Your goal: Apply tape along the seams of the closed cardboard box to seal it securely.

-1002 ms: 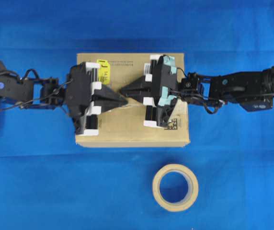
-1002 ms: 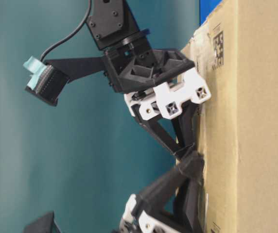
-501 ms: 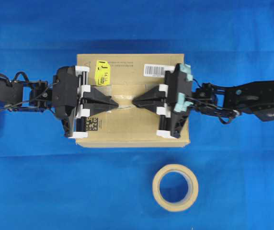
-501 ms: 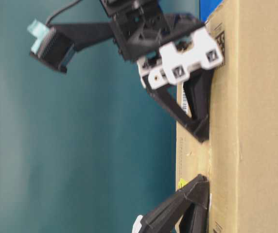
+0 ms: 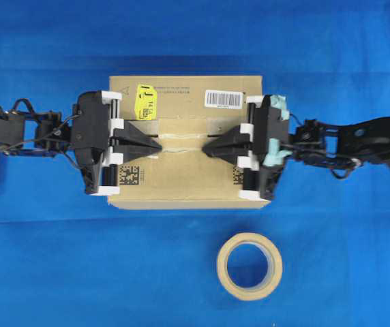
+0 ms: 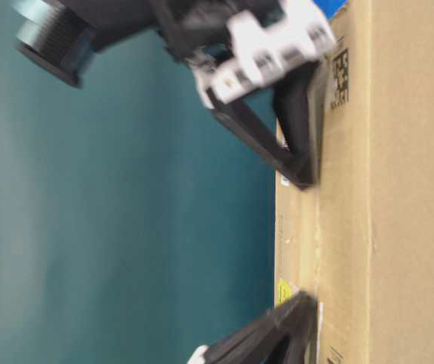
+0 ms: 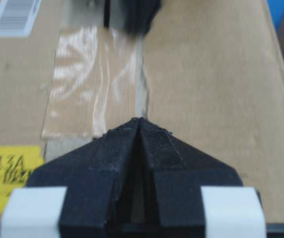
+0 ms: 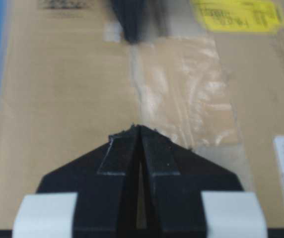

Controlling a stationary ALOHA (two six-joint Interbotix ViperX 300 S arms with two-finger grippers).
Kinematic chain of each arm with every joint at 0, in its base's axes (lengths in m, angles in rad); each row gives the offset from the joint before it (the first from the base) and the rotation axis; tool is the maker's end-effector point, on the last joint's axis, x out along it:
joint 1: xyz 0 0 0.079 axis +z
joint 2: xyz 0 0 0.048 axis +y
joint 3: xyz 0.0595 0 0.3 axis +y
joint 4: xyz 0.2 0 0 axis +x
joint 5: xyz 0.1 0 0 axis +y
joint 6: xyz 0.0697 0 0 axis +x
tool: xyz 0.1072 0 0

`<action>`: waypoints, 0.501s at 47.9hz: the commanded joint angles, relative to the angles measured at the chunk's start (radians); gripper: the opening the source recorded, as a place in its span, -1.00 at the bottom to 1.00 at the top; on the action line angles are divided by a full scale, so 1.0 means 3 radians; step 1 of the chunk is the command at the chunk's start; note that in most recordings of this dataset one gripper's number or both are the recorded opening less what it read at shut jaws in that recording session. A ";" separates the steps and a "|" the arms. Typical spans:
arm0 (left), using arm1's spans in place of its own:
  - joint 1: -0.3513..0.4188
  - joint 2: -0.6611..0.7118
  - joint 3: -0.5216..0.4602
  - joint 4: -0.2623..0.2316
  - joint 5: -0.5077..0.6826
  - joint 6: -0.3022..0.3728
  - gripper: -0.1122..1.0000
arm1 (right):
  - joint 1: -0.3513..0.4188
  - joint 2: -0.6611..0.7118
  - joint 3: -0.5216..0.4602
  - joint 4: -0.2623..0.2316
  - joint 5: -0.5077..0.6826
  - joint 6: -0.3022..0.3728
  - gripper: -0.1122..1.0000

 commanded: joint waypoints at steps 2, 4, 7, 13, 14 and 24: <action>-0.0015 -0.0291 -0.0072 0.0010 0.0174 0.0010 -0.80 | 0.0010 -0.0353 0.0015 -0.0005 0.0015 -0.0092 -0.81; -0.0015 -0.0389 -0.0051 0.0010 0.0210 0.0015 -0.80 | 0.0005 -0.0460 0.0051 -0.0005 0.0036 -0.0128 -0.81; -0.0015 -0.0542 -0.0020 0.0015 0.0266 0.0020 -0.80 | 0.0000 -0.0649 0.0128 -0.0005 0.0087 -0.0179 -0.81; -0.0010 -0.0885 0.0128 0.0015 0.0286 0.0026 -0.80 | -0.0005 -0.0961 0.0332 0.0000 0.0138 -0.0199 -0.81; -0.0005 -0.0951 0.0169 0.0015 0.0291 0.0026 -0.80 | -0.0005 -0.1012 0.0368 0.0000 0.0138 -0.0199 -0.81; 0.0015 -0.1708 0.0506 0.0010 0.0450 0.0015 -0.80 | -0.0005 -0.1600 0.0767 0.0000 0.0307 -0.0199 -0.81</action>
